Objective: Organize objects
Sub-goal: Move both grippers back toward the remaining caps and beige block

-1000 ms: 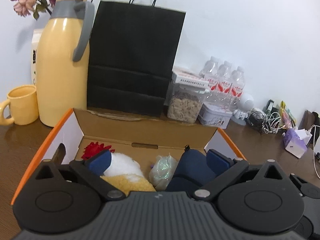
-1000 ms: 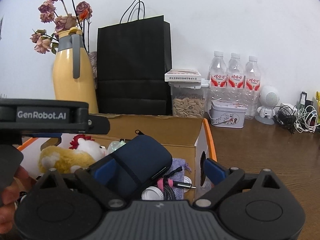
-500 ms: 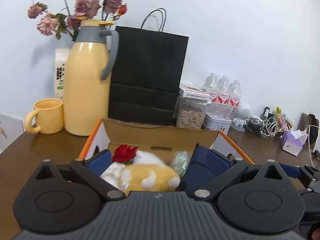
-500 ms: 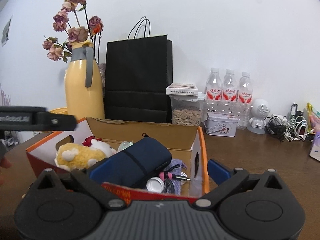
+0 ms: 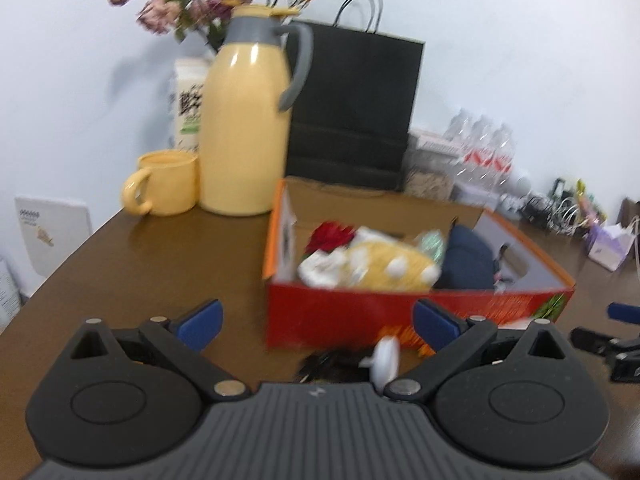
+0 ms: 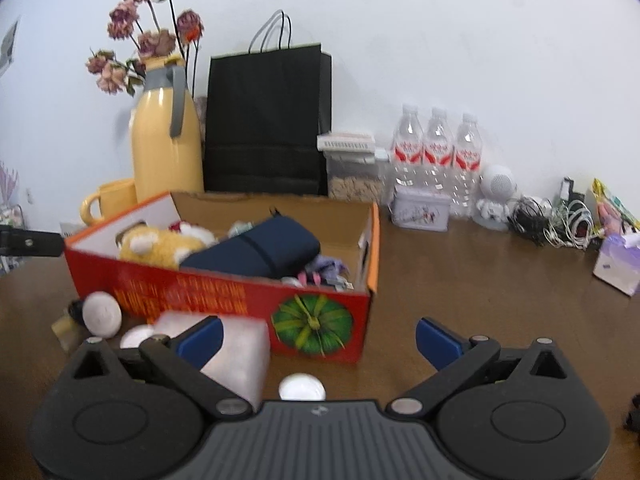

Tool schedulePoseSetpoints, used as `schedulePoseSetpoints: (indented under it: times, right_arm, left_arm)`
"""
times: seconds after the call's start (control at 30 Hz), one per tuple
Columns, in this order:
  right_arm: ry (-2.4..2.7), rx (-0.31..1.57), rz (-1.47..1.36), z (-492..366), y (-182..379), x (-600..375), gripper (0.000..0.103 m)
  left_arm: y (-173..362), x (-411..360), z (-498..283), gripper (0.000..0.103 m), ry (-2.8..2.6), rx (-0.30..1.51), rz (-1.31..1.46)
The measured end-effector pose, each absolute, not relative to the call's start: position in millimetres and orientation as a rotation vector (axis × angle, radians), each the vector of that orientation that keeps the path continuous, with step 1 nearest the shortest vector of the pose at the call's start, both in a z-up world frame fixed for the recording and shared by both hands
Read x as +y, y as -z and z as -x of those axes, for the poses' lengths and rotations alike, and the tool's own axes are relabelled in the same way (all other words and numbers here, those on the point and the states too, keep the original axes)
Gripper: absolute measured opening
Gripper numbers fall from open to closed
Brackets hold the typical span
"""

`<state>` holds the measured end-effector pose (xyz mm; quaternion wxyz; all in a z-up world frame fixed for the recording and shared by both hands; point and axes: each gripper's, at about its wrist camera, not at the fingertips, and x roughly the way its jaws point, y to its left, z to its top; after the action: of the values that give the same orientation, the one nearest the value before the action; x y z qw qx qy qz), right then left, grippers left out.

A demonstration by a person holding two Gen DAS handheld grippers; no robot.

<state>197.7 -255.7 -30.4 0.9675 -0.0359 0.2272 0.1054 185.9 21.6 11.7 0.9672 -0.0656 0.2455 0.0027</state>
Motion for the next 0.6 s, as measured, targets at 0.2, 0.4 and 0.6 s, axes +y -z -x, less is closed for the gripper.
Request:
schedulePoseSetpoints:
  times: [0.2, 0.4, 0.6]
  right_arm:
    - [-0.196, 0.535, 0.109, -193, 45, -261, 0.103]
    - [-0.182, 0.581, 0.142, -197, 54, -256, 0.100]
    - [-0.175, 0.622, 0.141, -206, 63, -255, 0.083]
  left_arm:
    - [4, 35, -176, 0.103, -0.012, 0.560, 0.111]
    - [14, 40, -170, 0.103, -0.024, 0.586, 0.117]
    - [21, 44, -170, 0.103, -0.023, 0.603, 0.141]
